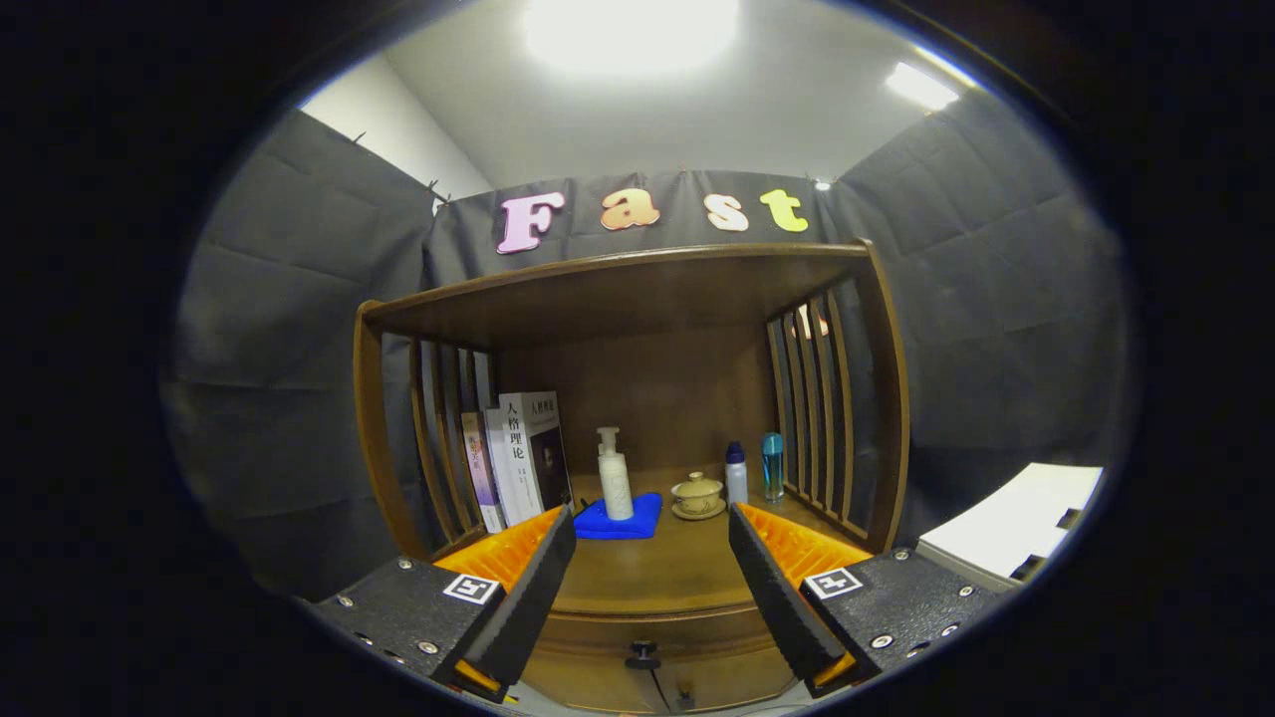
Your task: Pull open the drawer, take out the items inside it, and place them on the countertop above the cabinet.
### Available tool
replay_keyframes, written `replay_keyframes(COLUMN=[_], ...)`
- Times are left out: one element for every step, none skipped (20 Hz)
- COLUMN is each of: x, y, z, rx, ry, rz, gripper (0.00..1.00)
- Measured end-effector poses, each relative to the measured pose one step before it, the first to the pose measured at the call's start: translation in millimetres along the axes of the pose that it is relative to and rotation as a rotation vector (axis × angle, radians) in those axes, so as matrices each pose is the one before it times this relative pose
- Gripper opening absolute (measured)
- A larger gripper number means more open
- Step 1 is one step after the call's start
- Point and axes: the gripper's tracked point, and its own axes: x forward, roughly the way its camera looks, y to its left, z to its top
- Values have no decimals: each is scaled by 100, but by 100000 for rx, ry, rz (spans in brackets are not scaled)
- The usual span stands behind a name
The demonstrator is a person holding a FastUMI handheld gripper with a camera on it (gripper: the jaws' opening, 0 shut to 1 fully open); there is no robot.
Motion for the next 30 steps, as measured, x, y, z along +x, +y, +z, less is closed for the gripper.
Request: replay_keyframes(x=[156, 196, 390, 374, 350, 182, 198, 263, 284, 275, 242, 173, 43, 128, 314, 350, 522, 375, 158, 158, 108, 349, 350, 434, 317, 159, 38, 138, 147, 314], y=[-465, 52, 553, 512, 127, 77, 364, 248, 53, 217, 474, 487, 40, 95, 105, -269, -123, 18, 111, 79, -68, 125, 205, 128, 92, 103, 142, 25, 2, 172], z=[-459, -310, -209, -174, -153, -162, -397, -431, -775, -932, -919, -940, -1093, -739, -541, -540, -506, -442, -810, -693, -645, -720, -1046, -669, -738, -575, -644, -617, -869, -896], rx=[-1706, -511, 248, 966, 894, -59, -1729, -2800, -2831, -1957, -575, 965, 2147, 2266, 1451, -130, -556, -299, 39, -39, -247, -142, 4, 83, -71, -453, -1034, -1270, -1082, -654], ry=[486, 609, 816, 744, 255, -205, -80, 441, 913, 1713, 1751, 1563, 1840, 1280, 830, 1339, 1222, 744, 927, 804, 932, 1334, 1442, 1233, 1047, 947, 811, 851, 1405, 1647], rz=[-1469, -23, 1571, 1297, 278, -110, 213, -139, -239, -6, 855, 763, 277, 447, 39, -1083, -1395, -689, -13, 446, 209, 255, 293, 103, 28, -78, -102, -236, -281, 237], gripper=[96, 95, 96, 95, 96, 96, 96, 96, 96, 96, 96, 96, 96, 96, 96, 96, 96, 96, 96, 96, 96, 96, 96, 96, 96, 96, 96, 96, 96, 96])
